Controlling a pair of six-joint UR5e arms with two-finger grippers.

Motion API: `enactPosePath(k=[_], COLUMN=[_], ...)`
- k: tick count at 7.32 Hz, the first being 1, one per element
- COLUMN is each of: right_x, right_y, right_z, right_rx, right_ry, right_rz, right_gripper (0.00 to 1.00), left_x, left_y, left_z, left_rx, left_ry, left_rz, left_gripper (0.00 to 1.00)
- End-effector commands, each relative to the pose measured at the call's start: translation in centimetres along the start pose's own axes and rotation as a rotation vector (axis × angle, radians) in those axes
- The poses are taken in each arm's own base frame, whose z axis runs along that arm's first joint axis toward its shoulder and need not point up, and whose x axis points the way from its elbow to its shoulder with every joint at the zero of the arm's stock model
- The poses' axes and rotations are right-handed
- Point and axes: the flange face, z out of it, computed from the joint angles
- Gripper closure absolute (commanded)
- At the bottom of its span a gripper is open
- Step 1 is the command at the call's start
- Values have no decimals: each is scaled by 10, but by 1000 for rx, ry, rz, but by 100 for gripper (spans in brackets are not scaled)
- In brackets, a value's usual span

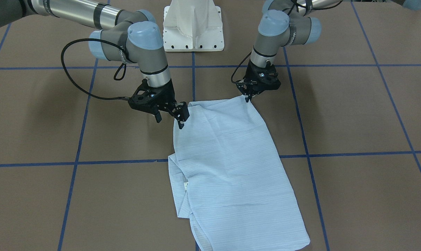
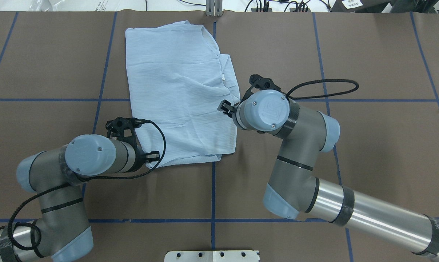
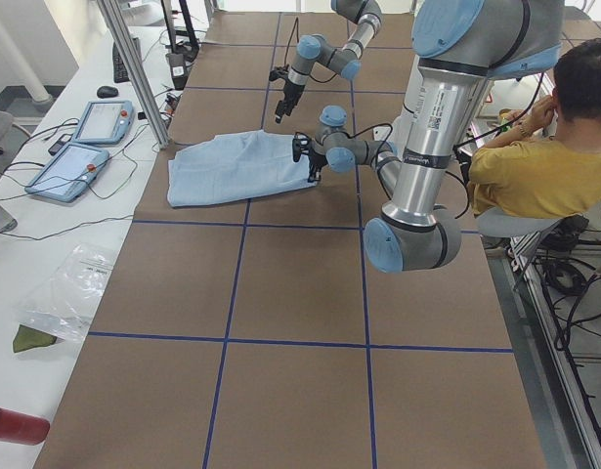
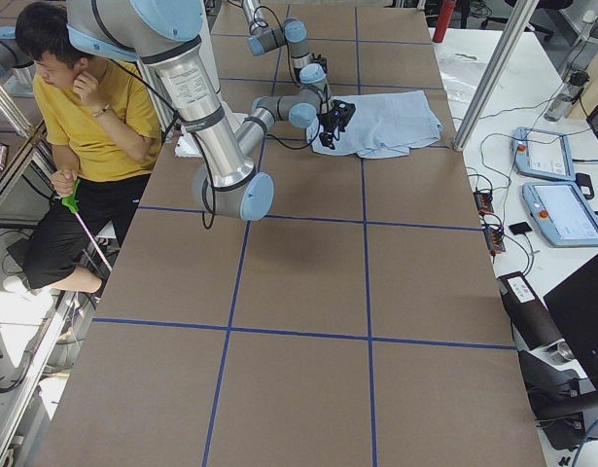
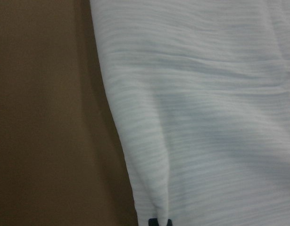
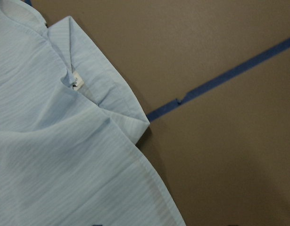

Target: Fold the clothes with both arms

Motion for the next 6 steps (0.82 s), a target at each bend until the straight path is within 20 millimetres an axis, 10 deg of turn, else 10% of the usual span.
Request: enactPosePath(k=[1, 6], right_x=[-25, -34], right_y=[59, 124], right_z=[-7, 30], right_rx=[-12, 62], right_ry=[88, 178], right_rz=[181, 257], right_gripper=[17, 17], left_x=[1, 2], left_y=[0, -1], left_z=[-1, -5], left_rx=[4, 15], left_ry=[1, 9], left_rz=[-2, 0], left_gripper=[100, 100])
